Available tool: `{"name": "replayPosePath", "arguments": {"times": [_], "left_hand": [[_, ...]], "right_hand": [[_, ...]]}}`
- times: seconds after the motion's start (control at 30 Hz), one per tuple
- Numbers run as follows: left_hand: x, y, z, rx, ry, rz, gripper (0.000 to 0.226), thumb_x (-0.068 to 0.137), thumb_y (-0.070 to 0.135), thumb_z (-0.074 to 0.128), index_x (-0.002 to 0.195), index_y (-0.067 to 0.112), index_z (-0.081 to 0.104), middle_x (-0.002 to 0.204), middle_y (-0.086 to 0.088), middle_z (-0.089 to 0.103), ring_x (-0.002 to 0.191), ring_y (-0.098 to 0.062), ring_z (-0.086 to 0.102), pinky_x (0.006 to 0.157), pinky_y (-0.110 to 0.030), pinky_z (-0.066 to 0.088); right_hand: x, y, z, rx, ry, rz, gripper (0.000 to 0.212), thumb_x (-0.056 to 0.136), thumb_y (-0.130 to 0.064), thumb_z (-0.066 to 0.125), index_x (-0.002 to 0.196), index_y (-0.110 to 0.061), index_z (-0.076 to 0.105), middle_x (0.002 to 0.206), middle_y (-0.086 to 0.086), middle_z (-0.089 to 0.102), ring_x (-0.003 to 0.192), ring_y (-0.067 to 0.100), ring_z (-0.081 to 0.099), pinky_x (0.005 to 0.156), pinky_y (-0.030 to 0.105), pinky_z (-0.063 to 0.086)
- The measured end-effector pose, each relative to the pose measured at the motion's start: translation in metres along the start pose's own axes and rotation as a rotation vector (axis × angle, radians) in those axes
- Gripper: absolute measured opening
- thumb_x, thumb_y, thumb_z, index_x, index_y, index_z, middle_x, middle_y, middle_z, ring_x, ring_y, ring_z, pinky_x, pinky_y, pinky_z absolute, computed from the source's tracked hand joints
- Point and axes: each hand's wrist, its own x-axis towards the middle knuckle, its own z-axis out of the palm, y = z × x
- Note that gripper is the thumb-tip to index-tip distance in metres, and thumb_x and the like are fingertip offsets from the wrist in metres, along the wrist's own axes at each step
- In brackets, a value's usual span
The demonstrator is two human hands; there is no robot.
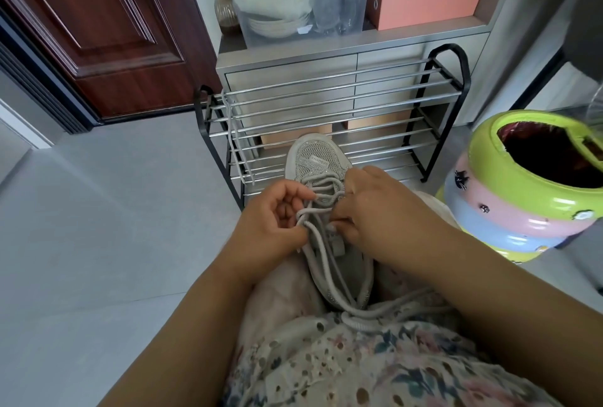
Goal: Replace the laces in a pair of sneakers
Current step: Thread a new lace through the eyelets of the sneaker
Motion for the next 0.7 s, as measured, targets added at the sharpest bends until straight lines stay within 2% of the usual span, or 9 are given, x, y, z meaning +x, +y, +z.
{"name": "replayPosePath", "arguments": {"times": [0.07,0.13,0.27,0.37,0.47,0.53,0.6,0.7], "left_hand": [[0.0,0.0,0.0,-0.009,0.001,-0.002,0.04,0.059,-0.001,0.058,0.095,0.017,0.063,0.076,-0.003,0.054,0.069,-0.018,0.049,0.061,-0.028,0.044],[0.0,0.0,-0.001,-0.018,-0.005,-0.004,0.04,0.059,0.0,0.06,0.095,0.017,0.063,0.077,-0.005,0.054,0.07,-0.019,0.05,0.062,-0.029,0.045],[0.0,0.001,0.0,-0.029,-0.016,-0.001,0.039,0.06,-0.001,0.06,0.094,0.017,0.063,0.078,-0.007,0.055,0.071,-0.02,0.052,0.064,-0.031,0.046],[0.0,0.0,0.0,-0.017,-0.016,-0.001,0.041,0.06,-0.001,0.06,0.096,0.017,0.063,0.08,-0.008,0.056,0.073,-0.022,0.052,0.068,-0.039,0.046],[0.0,0.0,0.0,-0.023,-0.013,-0.002,0.04,0.06,-0.001,0.06,0.095,0.017,0.063,0.08,-0.008,0.056,0.074,-0.023,0.052,0.068,-0.039,0.045],[0.0,0.0,0.0,-0.028,-0.013,-0.004,0.039,0.059,-0.001,0.06,0.094,0.017,0.064,0.079,-0.008,0.056,0.074,-0.023,0.052,0.068,-0.038,0.044],[0.0,0.0,0.001,-0.034,-0.016,-0.008,0.039,0.059,-0.001,0.06,0.094,0.017,0.064,0.078,-0.008,0.056,0.074,-0.023,0.052,0.068,-0.038,0.045],[0.0,0.001,0.0,-0.03,-0.018,-0.01,0.039,0.058,0.003,0.063,0.093,0.018,0.064,0.078,-0.008,0.056,0.074,-0.024,0.053,0.068,-0.038,0.046]], "right_hand": [[0.003,-0.003,0.002,0.01,-0.027,0.045,0.027,0.087,-0.042,0.057,0.094,-0.021,0.073,0.097,0.006,0.049,0.098,0.027,0.045,0.081,0.035,0.039],[0.005,-0.002,0.004,0.08,-0.066,0.102,0.027,0.085,-0.045,0.06,0.099,-0.026,0.072,0.101,0.003,0.045,0.103,0.023,0.041,0.081,0.029,0.031],[0.009,-0.005,0.009,0.274,-0.026,0.16,0.015,0.074,-0.035,0.074,0.085,-0.026,0.076,0.088,0.001,0.046,0.092,0.019,0.046,0.074,0.025,0.028],[0.012,-0.009,0.01,0.386,-0.035,0.223,0.006,0.07,-0.026,0.075,0.075,-0.023,0.075,0.085,0.0,0.047,0.083,0.014,0.046,0.07,0.024,0.031],[0.011,-0.006,0.007,0.55,-0.047,0.273,0.002,0.065,-0.021,0.073,0.064,-0.021,0.071,0.082,0.001,0.056,0.078,0.01,0.051,0.07,0.025,0.039],[0.01,-0.005,0.01,0.494,-0.009,0.271,0.006,0.065,-0.03,0.073,0.067,-0.024,0.072,0.083,0.001,0.054,0.081,0.011,0.049,0.071,0.024,0.035],[0.009,-0.007,0.017,0.324,0.016,0.239,0.02,0.069,-0.044,0.072,0.075,-0.025,0.073,0.084,-0.001,0.047,0.086,0.014,0.045,0.073,0.023,0.031],[0.011,-0.008,0.019,0.3,-0.001,0.237,0.017,0.072,-0.038,0.072,0.078,-0.022,0.073,0.085,-0.002,0.042,0.087,0.015,0.043,0.073,0.022,0.03]]}}
